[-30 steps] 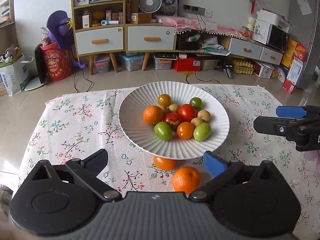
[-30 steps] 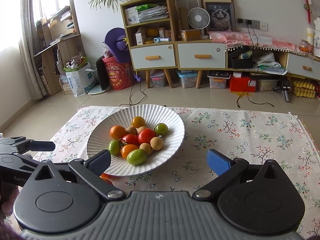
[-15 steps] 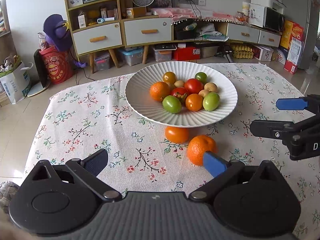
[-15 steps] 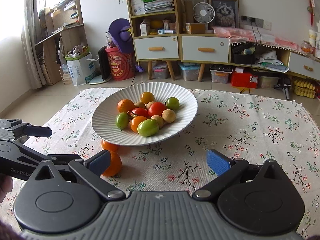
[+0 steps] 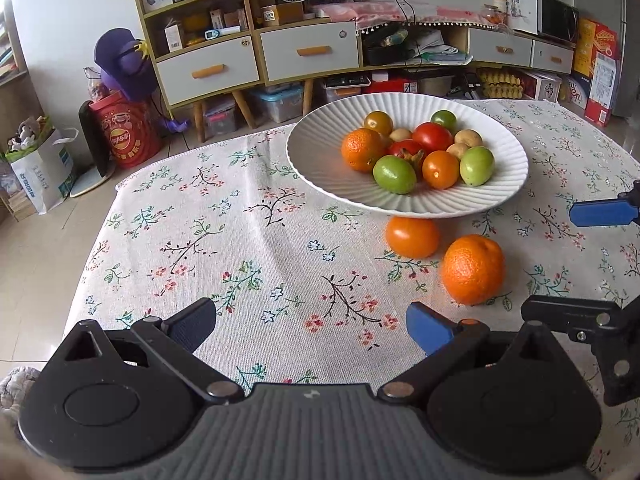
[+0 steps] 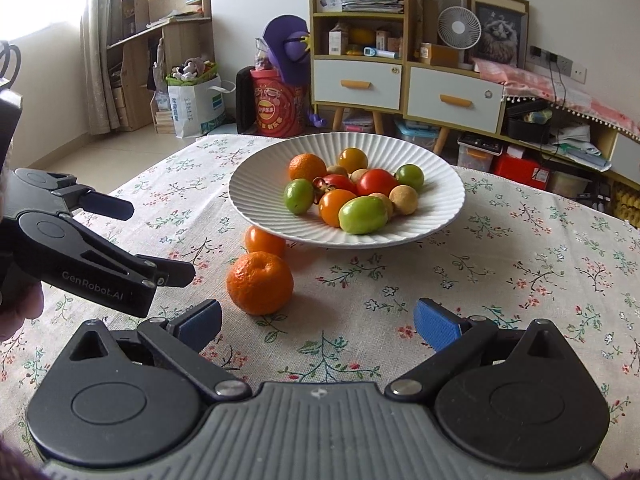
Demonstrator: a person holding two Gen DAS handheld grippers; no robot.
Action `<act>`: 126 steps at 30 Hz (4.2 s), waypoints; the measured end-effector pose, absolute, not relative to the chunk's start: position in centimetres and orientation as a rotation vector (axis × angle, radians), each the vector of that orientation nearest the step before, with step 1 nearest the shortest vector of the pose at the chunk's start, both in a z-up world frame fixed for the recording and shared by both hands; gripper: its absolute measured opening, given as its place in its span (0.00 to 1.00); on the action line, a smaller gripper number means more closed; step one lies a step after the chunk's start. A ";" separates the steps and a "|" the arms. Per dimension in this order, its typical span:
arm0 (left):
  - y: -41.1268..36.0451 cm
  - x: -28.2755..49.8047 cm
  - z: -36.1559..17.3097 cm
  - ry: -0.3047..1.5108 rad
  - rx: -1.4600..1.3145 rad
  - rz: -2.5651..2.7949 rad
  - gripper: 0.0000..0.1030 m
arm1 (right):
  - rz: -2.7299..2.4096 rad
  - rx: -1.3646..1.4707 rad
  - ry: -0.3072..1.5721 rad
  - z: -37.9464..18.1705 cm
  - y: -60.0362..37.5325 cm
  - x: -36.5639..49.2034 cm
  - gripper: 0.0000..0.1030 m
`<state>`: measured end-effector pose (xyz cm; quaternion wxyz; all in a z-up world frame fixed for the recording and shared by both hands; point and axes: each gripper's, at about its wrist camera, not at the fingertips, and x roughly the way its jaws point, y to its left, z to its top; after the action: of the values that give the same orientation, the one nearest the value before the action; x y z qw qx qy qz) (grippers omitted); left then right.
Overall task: Organize fruits
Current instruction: 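Move both open tools back toward the two mandarins on the table, then close the right tool on a mandarin while the left tool grasps another mandarin, then carry both mandarins over the white bowl with both tools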
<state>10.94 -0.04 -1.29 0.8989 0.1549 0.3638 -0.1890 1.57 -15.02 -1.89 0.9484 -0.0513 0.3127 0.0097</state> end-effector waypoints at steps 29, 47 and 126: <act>0.1 12.0 -1.6 0.789 0.279 -0.347 0.95 | 0.072 -0.141 0.646 -2.3 -13.9 3.0 0.39; -4.7 12.5 -1.8 0.747 0.193 -0.446 0.69 | -0.021 -0.104 0.647 -2.0 -16.8 3.0 0.39; -6.3 21.4 1.7 0.749 0.020 -0.482 0.28 | -0.002 -0.076 0.548 0.7 -20.1 12.2 0.39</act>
<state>21.44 -6.33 1.74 0.9024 0.0095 0.3622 -0.2332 12.24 -20.12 0.75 0.9620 -0.0373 0.2704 -0.0008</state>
